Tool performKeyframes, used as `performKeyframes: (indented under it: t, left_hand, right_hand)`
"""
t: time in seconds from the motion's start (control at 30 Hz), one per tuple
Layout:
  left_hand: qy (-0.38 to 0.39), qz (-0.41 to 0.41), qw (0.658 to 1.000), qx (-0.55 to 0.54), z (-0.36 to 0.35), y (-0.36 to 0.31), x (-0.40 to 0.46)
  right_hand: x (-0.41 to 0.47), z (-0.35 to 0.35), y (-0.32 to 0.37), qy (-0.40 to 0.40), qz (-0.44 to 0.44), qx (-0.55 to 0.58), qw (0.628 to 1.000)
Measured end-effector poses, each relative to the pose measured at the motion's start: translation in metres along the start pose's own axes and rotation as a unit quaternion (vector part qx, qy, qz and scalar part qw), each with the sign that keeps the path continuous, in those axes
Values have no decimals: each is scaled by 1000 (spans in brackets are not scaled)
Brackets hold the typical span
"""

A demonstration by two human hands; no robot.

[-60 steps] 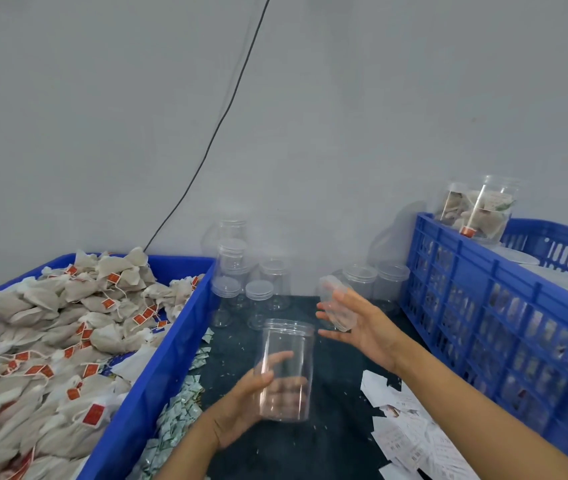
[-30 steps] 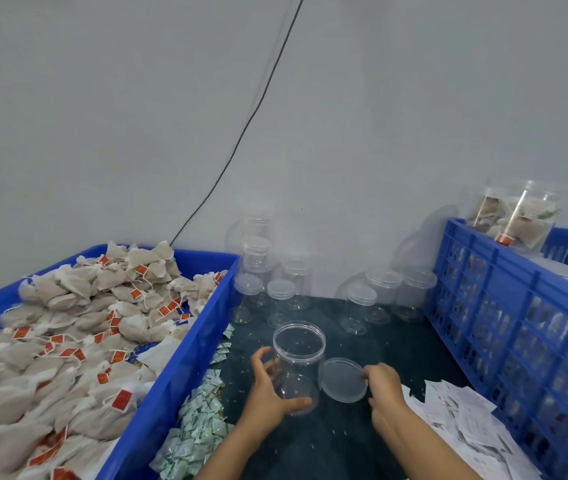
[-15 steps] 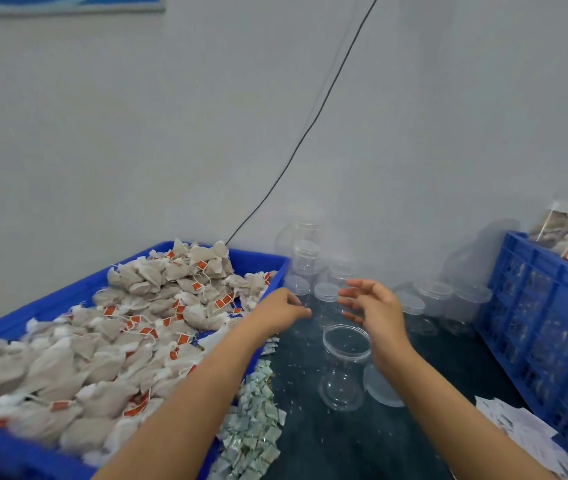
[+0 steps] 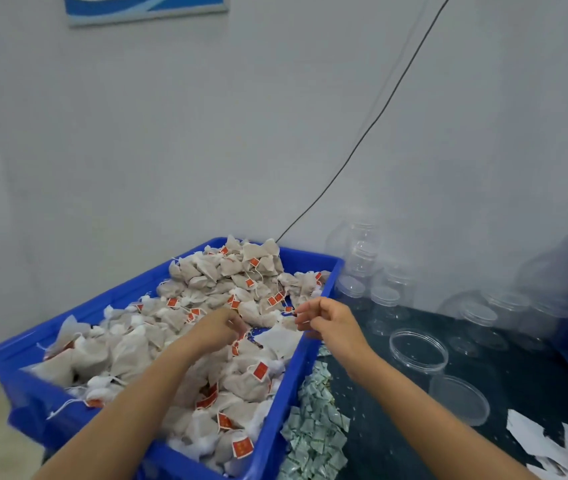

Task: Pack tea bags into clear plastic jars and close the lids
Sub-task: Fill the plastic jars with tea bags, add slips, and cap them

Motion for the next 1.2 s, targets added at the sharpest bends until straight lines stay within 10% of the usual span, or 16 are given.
performKeyframes:
  t: [0.17, 0.43, 0.8, 1.0, 1.2]
  left_hand:
    - [-19, -1, 1000, -19, 17, 13, 9]
    - [-20, -3, 998, 66, 20, 35, 4]
    - [50, -21, 964, 262, -1, 29, 14]
    - [-10, -33, 980, 196, 11, 29, 15]
    - [-80, -45, 993, 70, 28, 26, 10]
  right_hand:
    - [14, -44, 1, 161, 40, -176, 970]
    - [29, -90, -20, 296, 8, -591, 750]
    - [52, -69, -1, 138, 77, -172, 972]
    - [52, -68, -2, -4, 121, -149, 981]
    - [55, -79, -15, 70, 80, -229, 968]
Point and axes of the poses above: each hand's wrist, its own x-axis towards the middle knuckle, its own z-axis out of the back of the hand, y = z × x, the point moved 5 cm from there along x, towards the middle knuckle, and after that the axes turned 1 degree about y, right-handed, at the moved point
